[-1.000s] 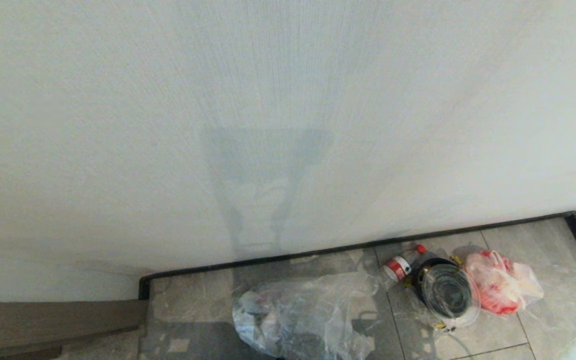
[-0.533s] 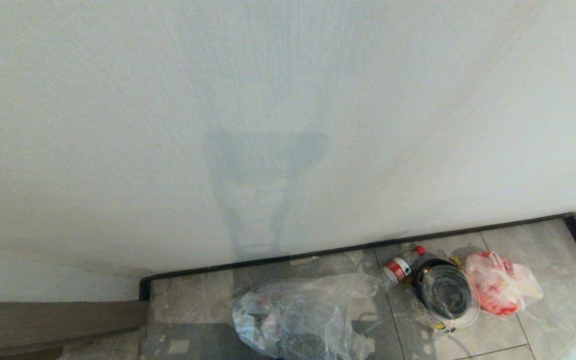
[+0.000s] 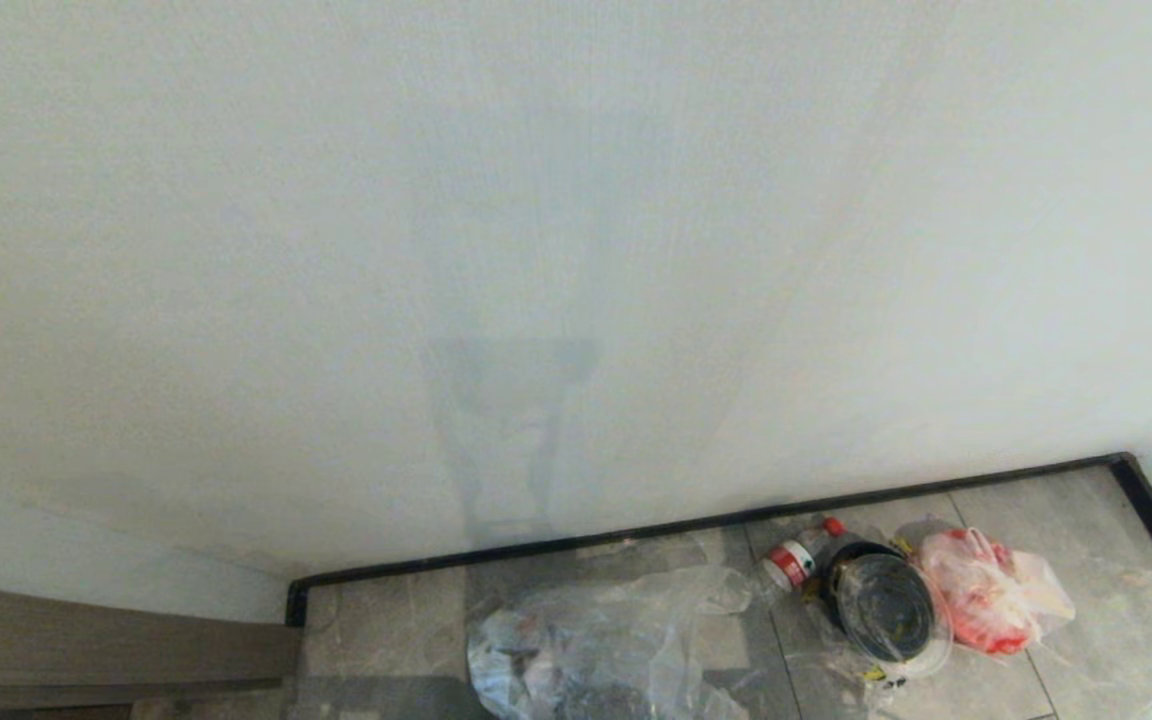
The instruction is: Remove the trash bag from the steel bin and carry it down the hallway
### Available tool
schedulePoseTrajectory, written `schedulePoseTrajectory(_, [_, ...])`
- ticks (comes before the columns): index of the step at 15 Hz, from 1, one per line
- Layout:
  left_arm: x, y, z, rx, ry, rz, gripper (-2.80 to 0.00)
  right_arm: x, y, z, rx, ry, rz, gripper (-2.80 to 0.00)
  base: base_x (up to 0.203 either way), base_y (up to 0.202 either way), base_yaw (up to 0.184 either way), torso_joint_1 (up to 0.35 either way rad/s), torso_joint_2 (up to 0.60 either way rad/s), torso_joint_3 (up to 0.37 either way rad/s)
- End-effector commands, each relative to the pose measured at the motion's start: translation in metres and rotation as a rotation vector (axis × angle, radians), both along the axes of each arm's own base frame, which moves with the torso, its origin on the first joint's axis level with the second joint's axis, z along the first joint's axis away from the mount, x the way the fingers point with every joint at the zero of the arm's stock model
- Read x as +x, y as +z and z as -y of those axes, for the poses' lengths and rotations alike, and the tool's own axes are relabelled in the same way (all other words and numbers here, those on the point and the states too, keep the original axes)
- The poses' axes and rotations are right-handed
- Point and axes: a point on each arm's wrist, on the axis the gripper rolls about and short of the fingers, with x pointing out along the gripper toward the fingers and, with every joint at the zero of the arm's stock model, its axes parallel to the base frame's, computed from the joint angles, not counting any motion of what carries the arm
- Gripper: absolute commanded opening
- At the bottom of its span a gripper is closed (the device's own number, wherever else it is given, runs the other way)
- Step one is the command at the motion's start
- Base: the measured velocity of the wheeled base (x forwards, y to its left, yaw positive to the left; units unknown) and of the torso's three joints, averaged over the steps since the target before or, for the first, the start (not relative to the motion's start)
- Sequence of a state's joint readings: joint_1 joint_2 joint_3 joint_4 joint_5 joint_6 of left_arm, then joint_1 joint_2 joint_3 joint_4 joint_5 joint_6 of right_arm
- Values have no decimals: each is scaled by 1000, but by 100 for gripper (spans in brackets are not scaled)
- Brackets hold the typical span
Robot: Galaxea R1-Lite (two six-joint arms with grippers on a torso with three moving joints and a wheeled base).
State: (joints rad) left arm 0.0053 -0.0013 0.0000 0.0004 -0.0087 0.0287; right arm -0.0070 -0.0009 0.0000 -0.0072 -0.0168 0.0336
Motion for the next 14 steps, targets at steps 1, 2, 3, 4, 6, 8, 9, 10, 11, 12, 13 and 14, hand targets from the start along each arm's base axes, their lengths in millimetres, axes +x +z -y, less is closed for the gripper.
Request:
schedulePoseTrajectory(1, [0, 0, 0, 0, 0, -2, -280, 0, 0, 0, 0, 0, 1, -280, 0, 0, 0, 12, -2, 203])
schedulePoseTrajectory(2, [0, 0, 0, 0, -1, -2, -280, 0, 0, 0, 0, -1, 1, -280, 0, 0, 0, 2, 0, 200])
schedulePoseTrajectory(3, [0, 0, 0, 0, 0, -2, -280, 0, 0, 0, 0, -1, 1, -280, 0, 0, 0, 0, 2, 208])
schedulePoseTrajectory(4, [0, 0, 0, 0, -1, -2, -280, 0, 0, 0, 0, -1, 0, -280, 0, 0, 0, -3, 6, 202])
schedulePoseTrajectory(6, [0, 0, 0, 0, -1, -2, -280, 0, 0, 0, 0, 1, 0, -280, 0, 0, 0, 2, 0, 205])
schedulePoseTrajectory(8, [0, 0, 0, -1, -1, -2, -280, 0, 0, 0, 0, 0, 1, -280, 0, 0, 0, 5, -2, 199])
schedulePoseTrajectory(9, [0, 0, 0, -1, -1, -2, -280, 0, 0, 0, 0, 1, 1, -280, 0, 0, 0, 4, -1, 208])
schedulePoseTrajectory(10, [0, 0, 0, -1, 0, -2, -280, 0, 0, 0, 0, 1, 1, -280, 0, 0, 0, 2, -1, 202])
schedulePoseTrajectory(11, [0, 0, 0, -1, 0, -2, -280, 0, 0, 0, 0, -1, 1, -280, 0, 0, 0, 0, 4, 195])
schedulePoseTrajectory(12, [0, 0, 0, -1, -1, -2, -280, 0, 0, 0, 0, 1, 1, -280, 0, 0, 0, 2, 1, 204])
schedulePoseTrajectory(13, [0, 0, 0, -1, -1, -3, -280, 0, 0, 0, 0, -1, 1, -280, 0, 0, 0, 6, 2, 202])
schedulePoseTrajectory(14, [0, 0, 0, -1, 0, -2, -280, 0, 0, 0, 0, -1, 1, -280, 0, 0, 0, 3, -2, 191])
